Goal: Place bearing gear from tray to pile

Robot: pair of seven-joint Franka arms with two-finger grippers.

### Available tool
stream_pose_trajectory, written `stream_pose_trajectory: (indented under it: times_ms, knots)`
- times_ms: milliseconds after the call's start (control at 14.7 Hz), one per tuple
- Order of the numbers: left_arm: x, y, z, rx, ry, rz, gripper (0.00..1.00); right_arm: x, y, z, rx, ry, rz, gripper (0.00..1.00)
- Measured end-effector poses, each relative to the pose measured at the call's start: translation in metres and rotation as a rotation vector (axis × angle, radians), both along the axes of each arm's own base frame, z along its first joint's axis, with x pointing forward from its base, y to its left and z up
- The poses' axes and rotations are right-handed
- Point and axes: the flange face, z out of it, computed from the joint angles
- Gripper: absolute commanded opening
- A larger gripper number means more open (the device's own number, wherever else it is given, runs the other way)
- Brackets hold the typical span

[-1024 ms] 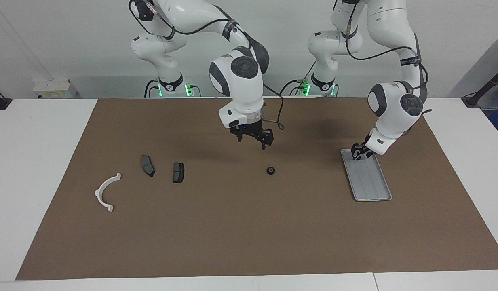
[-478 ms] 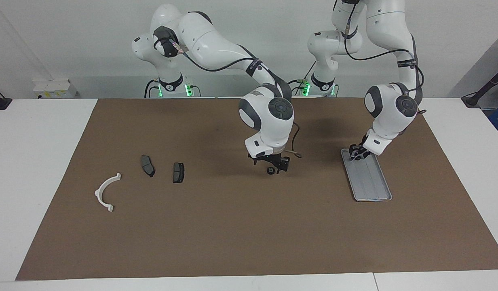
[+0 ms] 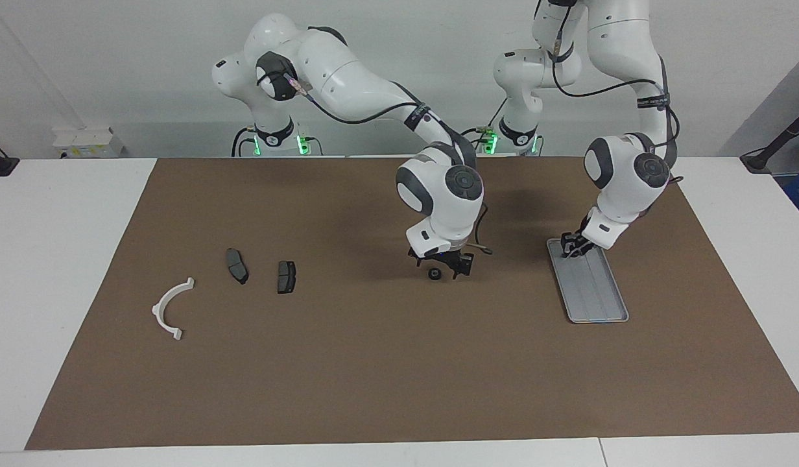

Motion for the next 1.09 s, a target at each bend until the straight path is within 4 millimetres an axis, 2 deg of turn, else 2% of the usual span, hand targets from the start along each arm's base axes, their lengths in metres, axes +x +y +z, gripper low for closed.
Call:
stream_pose_trajectory:
  times_ms: [136,273,409,682,819,955,1092]
  knots:
    - [0.000,0.000,0.000,0.000,-0.001,0.005,0.21,0.001,0.001,-0.005,0.002,-0.002,0.000,0.99]
    - [0.000,-0.001,0.000,0.001,-0.001,0.014,0.00,0.002,0.002,-0.012,0.007,-0.007,0.000,0.96]
    - [0.000,-0.001,0.000,0.001,-0.001,0.015,0.00,0.003,0.001,-0.018,0.005,-0.004,-0.001,0.93]
    - [0.002,-0.002,0.005,0.002,0.016,0.035,0.00,0.005,0.000,-0.019,0.009,-0.011,-0.004,0.84]
    - [0.008,-0.002,0.024,0.001,0.056,0.037,0.00,0.005,0.000,-0.019,0.010,-0.010,-0.004,0.80]
    - [0.015,-0.003,0.052,-0.001,0.080,0.042,0.00,0.005,0.000,-0.019,0.010,-0.011,-0.004,0.75]
    - [0.015,-0.002,0.072,0.000,0.089,0.061,0.00,0.005,0.000,-0.019,0.010,-0.010,-0.004,0.70]
